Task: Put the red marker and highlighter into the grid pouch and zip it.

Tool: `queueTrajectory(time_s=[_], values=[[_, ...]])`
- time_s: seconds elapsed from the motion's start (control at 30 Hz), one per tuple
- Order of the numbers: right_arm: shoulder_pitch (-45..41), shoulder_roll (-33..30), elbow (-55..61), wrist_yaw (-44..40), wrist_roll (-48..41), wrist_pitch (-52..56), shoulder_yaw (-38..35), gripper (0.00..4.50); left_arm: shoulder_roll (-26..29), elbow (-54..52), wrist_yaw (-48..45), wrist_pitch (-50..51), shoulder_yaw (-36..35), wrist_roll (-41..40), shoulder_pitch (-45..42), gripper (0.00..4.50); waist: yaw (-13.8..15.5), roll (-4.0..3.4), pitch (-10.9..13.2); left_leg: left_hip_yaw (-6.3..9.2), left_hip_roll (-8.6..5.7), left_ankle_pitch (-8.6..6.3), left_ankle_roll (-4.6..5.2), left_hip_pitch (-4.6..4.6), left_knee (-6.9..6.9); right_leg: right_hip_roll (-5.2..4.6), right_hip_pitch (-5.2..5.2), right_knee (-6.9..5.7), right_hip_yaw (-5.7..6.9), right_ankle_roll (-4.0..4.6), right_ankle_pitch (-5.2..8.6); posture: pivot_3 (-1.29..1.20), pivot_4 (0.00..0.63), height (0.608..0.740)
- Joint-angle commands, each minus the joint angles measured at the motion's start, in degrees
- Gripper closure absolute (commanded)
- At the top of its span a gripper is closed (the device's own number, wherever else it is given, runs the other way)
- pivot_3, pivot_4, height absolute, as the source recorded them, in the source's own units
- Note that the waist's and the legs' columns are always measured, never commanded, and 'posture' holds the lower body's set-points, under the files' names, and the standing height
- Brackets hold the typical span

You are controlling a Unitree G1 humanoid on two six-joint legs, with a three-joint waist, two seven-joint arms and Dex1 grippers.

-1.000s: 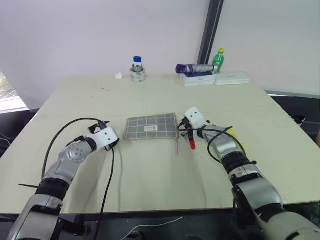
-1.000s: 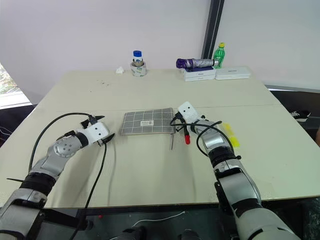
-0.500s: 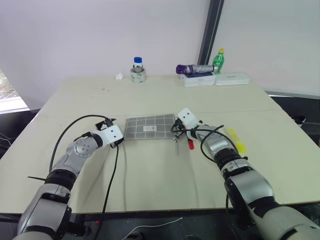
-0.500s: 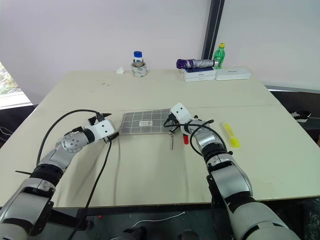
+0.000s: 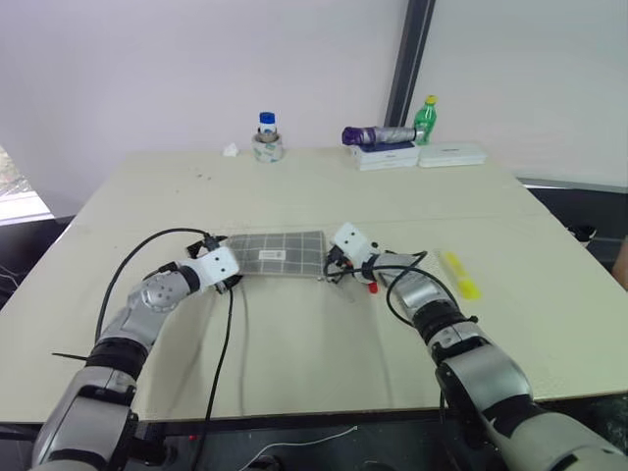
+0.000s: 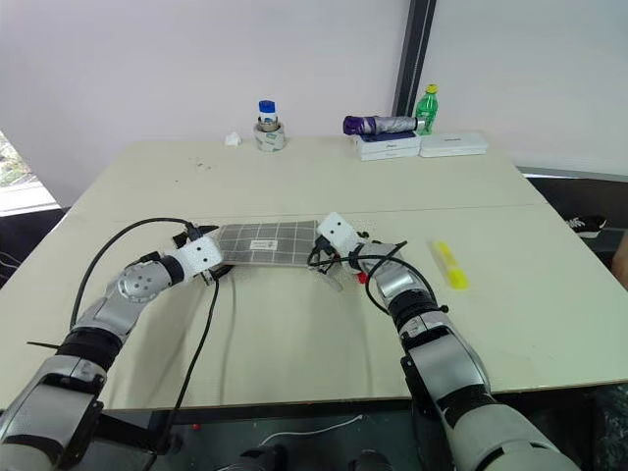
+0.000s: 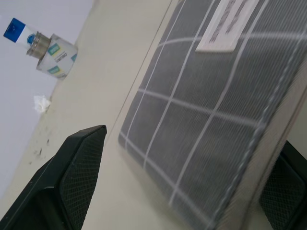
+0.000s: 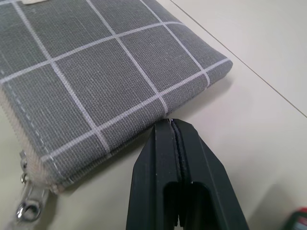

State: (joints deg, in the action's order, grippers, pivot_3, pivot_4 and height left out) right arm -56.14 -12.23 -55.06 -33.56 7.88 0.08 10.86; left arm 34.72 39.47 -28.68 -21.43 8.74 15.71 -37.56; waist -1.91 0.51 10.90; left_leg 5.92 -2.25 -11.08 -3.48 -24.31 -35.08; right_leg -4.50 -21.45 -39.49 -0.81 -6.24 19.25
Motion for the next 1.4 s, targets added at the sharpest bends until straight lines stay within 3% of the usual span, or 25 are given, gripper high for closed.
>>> queueTrajectory(time_s=[0.03, 0.1, 0.3, 0.47, 0.67, 0.8, 0.97, 1.17, 1.27, 1.4], values=[[-0.1, 0.0, 3.1, -0.2, 0.0, -0.9, -0.1, 4.50, 0.4, -2.4, -2.1, 0.6, 0.5, -0.6, 2.6, 0.53, -0.3, 0.00, 0.0, 0.00, 0.00, 0.00, 0.00, 0.00, 0.00, 0.00, 0.00, 0.00, 0.00, 0.00, 0.00, 0.00, 0.150, 0.737], [0.2, 0.0, 3.5, -0.4, 0.0, -0.8, -0.1, 4.50, 0.8, -3.6, -2.1, 0.9, -0.2, -1.0, 3.6, 1.34, -0.6, 0.00, 0.0, 0.00, 0.00, 0.00, 0.00, 0.00, 0.00, 0.00, 0.00, 0.00, 0.00, 0.00, 0.00, 0.00, 0.150, 0.737], [1.2, -0.2, 5.1, -0.6, 0.0, -0.6, -0.1, 4.50, 1.2, -7.7, -2.1, 2.6, -1.6, -2.4, 6.0, 4.46, -0.8, 0.00, 0.0, 0.01, 0.04, 0.01, -0.01, 0.00, 0.04, 0.05, -0.04, -0.01, -0.01, 0.00, 0.00, 0.00, 0.150, 0.737], [2.4, -1.4, 8.9, -0.4, -0.1, 0.0, -0.6, 4.50, 1.7, -19.2, -4.5, 13.2, -3.1, -4.4, 10.1, 4.46, -0.8, -0.01, 0.0, -0.02, 0.05, 0.00, -0.01, -0.01, 0.05, 0.04, -0.07, -0.01, -0.05, 0.00, 0.00, 0.00, 0.150, 0.737], [5.5, -4.1, 17.7, -1.6, -1.0, 2.4, -1.3, 4.50, 0.1, -48.5, -5.5, 42.7, -5.3, -4.7, 19.5, 4.46, -0.7, -0.01, 0.0, -0.01, 0.09, 0.00, -0.01, -0.06, 0.04, 0.03, -0.08, -0.01, -0.07, 0.00, 0.00, 0.00, 0.150, 0.737], [7.6, -4.8, 22.8, -2.1, -1.3, 4.4, -1.2, 4.50, -3.6, -60.8, -1.3, 59.7, -3.8, -0.7, 21.8, 4.46, -0.7, -0.01, 0.0, 0.00, 0.09, 0.00, -0.01, -0.04, 0.00, 0.07, -0.03, -0.01, -0.05, 0.00, 0.00, 0.00, 0.150, 0.737], [9.0, -4.6, 26.7, -2.4, -1.6, 6.5, -1.3, 4.50, -8.9, -67.5, 2.6, 74.1, 0.9, 2.5, 21.0, 4.46, -0.6, -0.01, 0.0, 0.00, 0.09, 0.01, -0.01, 0.01, 0.00, 0.10, -0.01, -0.04, -0.06, 0.00, 0.00, 0.00, 0.150, 0.737], [9.5, -4.2, 28.2, -2.4, -1.7, 7.6, -1.0, 4.50, -10.8, -68.5, 4.3, 78.9, 3.4, 2.5, 20.6, 4.46, -0.6, 0.00, 0.0, 0.00, 0.09, 0.01, -0.03, 0.01, 0.00, 0.09, 0.01, -0.02, -0.05, 0.01, 0.00, 0.00, 0.150, 0.737], [9.7, -4.2, 28.9, -2.4, -1.8, 8.0, -0.9, 4.50, -13.2, -69.2, 4.5, 79.5, 0.6, -0.3, 20.0, 3.42, -0.6, 0.00, 0.0, 0.01, 0.09, 0.01, -0.03, 0.01, 0.00, 0.08, 0.01, -0.01, -0.05, 0.01, 0.00, 0.00, 0.150, 0.737], [10.2, -4.1, 30.1, -2.5, -1.9, 8.7, -0.9, 4.50, -11.1, -70.9, -0.4, 74.0, -0.7, -5.3, 20.6, 1.49, -0.6, 0.01, 0.0, 0.01, 0.09, 0.02, -0.04, 0.01, 0.00, 0.07, 0.01, 0.00, -0.05, 0.01, 0.00, 0.00, 0.150, 0.737]])
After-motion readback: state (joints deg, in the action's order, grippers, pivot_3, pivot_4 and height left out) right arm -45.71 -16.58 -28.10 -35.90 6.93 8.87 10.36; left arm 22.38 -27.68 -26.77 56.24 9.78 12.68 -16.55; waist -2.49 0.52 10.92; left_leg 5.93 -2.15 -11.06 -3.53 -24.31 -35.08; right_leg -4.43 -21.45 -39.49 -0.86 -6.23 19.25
